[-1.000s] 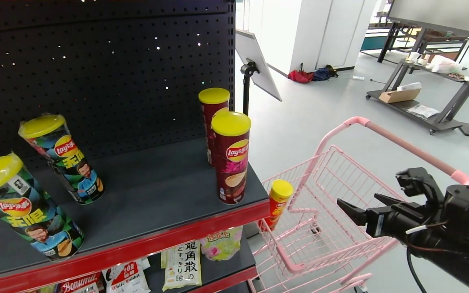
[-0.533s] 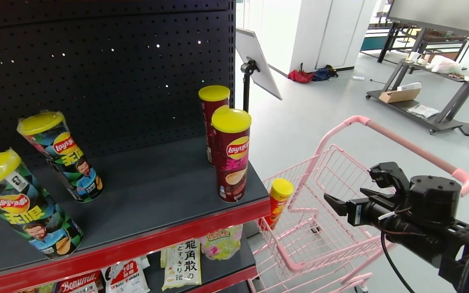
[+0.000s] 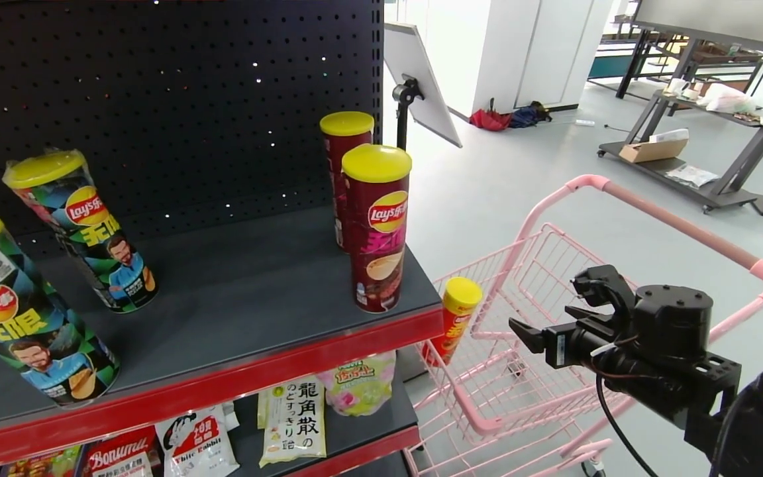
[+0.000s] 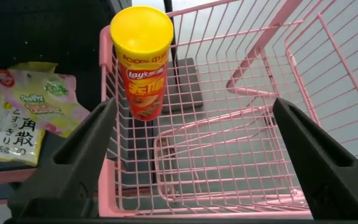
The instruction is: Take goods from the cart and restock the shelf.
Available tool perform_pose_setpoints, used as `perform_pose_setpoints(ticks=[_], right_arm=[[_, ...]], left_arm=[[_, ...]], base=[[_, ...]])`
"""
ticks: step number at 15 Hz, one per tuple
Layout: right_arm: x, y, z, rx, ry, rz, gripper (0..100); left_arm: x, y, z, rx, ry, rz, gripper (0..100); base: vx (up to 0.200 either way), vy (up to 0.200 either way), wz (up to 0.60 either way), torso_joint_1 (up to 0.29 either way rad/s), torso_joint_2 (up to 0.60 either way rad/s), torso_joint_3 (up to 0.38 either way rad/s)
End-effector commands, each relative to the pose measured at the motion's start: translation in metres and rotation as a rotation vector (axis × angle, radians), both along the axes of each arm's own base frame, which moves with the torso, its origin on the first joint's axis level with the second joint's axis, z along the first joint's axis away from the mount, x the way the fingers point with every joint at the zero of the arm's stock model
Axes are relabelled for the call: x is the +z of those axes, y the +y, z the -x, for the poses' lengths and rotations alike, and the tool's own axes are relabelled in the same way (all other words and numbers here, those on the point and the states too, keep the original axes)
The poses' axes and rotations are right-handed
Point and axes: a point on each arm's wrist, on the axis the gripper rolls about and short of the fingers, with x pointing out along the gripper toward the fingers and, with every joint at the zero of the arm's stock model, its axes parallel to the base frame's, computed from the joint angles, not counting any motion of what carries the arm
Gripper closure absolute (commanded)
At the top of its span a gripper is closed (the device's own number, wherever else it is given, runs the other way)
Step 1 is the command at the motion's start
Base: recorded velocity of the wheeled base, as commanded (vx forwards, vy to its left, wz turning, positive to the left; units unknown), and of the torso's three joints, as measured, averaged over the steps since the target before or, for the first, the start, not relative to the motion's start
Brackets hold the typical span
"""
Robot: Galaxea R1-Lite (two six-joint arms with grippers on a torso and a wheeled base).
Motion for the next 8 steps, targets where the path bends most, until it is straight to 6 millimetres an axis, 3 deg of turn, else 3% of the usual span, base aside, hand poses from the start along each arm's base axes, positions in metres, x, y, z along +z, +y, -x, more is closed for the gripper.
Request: perform_pose_setpoints(ticks=[1, 8], right_arm=[[-0.001, 0.0041, 0.0003, 0.015, 0.002, 0.001, 0], [-0.0001, 0.007, 0.001, 0.024, -0.002, 0.0, 0]], left_arm=[[0.0, 0.0001, 0.0001, 0.001, -0.001, -0.001, 0], [0.0, 0.0001, 0.0001, 0.001, -0.001, -0.001, 0]], base=[[0.0, 0.0, 0.0, -0.134, 0.36, 0.217], [0.0, 0.0, 0.0, -0.148, 0.4, 0.249]])
